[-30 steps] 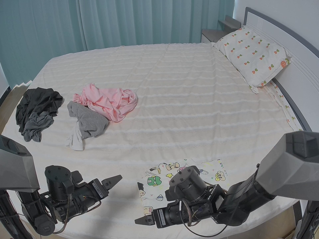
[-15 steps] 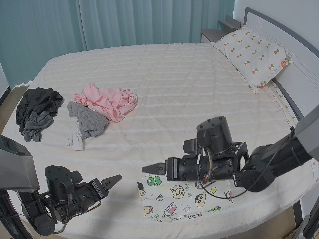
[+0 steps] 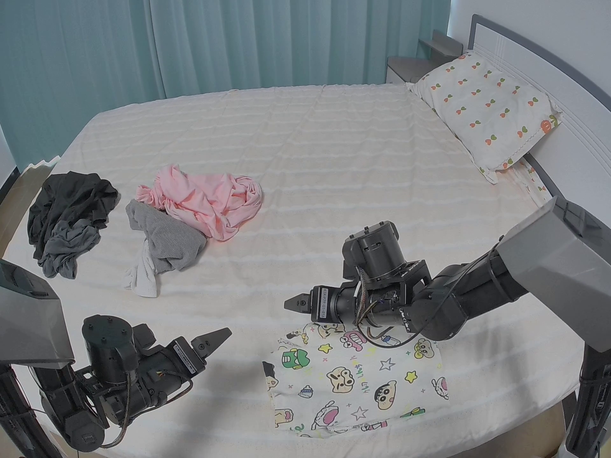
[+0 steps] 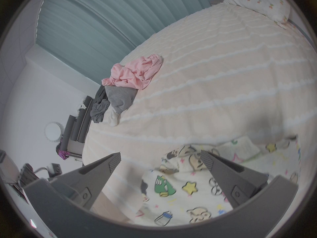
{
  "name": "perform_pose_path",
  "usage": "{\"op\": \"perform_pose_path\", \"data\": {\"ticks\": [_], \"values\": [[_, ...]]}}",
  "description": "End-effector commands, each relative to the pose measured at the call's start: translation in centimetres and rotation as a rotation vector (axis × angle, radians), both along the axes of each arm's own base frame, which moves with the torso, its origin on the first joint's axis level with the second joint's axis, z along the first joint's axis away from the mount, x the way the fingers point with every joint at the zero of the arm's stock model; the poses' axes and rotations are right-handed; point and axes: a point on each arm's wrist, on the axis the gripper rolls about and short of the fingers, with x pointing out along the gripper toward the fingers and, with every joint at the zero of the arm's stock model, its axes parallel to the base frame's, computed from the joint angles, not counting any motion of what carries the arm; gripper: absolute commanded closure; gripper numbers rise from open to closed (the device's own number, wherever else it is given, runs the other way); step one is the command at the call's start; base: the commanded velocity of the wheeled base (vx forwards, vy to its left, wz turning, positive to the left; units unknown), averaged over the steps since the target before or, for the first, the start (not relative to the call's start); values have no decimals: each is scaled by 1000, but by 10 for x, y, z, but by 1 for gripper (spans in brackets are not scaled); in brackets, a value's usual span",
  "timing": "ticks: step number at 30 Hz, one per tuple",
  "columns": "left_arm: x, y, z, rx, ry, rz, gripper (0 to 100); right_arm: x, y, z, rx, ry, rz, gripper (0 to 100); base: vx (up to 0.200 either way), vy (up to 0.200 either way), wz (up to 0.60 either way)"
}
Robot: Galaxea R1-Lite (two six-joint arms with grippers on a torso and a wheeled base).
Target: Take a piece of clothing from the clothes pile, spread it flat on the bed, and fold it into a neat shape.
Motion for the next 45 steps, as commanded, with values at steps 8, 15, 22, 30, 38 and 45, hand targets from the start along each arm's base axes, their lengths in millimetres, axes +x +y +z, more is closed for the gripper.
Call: {"op": "perform_pose_path", "data": {"ticks": [8,15,22,30,38,45], "values": [[-4,2,-2,10,18,-1,0,-5,1,-40,-164,-12,103,0,0,0,0],[-3,2,-3,10,20,-1,0,-13,8,-52,-204,-2,151,0,0,0,0],[-3,2,-4,13,25,-1,0,-17,12,-57,-213,1,168,0,0,0,0],[-3,1,-5,15,29,-1,0,-16,12,-54,-211,-22,140,100,0,0,0],[-3,1,-5,16,31,-1,0,-16,13,-52,-208,-31,136,100,0,0,0],[-3,1,-5,16,31,-1,0,-11,16,-36,-153,-124,102,100,0,0,0]]}}
